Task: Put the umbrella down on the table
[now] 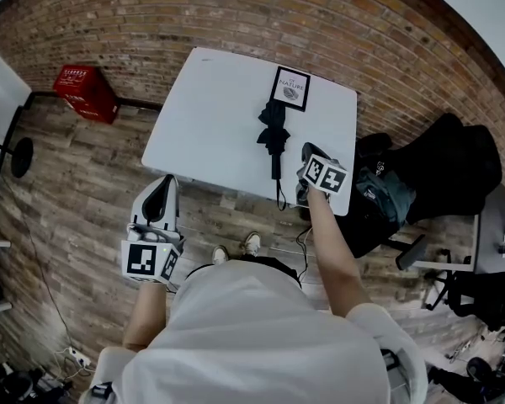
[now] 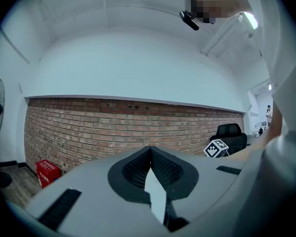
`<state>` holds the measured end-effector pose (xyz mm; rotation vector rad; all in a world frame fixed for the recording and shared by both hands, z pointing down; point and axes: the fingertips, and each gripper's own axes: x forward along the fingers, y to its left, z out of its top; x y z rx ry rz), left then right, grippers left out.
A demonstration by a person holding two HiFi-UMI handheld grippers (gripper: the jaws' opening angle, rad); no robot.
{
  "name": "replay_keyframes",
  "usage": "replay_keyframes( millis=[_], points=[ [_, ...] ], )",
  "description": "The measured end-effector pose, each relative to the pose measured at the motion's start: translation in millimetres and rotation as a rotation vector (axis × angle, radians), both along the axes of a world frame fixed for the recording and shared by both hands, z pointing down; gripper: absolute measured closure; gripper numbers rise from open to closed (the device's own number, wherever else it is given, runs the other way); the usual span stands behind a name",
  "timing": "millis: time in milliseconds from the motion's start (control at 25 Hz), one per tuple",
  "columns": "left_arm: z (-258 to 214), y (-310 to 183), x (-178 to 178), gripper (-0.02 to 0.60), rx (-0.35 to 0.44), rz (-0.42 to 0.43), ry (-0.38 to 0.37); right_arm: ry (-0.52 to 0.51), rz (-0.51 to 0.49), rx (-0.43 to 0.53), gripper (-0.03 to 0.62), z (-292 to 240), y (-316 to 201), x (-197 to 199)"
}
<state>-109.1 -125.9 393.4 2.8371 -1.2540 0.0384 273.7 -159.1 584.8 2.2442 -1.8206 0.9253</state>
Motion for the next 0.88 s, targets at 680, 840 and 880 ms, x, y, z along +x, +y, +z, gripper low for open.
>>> replay_keyframes(
  millis=[680, 840, 880],
  points=[
    [-31, -22, -1, 0.558, 0.066, -0.025, 0.044, 0.072, -0.112, 0.482, 0.574, -221, -5, -6],
    [-43, -30, -4, 0.558, 0.098, -0.046, 0.056, 0.133, -0.123, 0.585, 0.574, -268, 15, -1],
    [-46, -33, -6, 0.558, 0.106, -0.053, 0.058, 0.149, -0.118, 0.603, 0.574, -277, 19, 2]
  ],
)
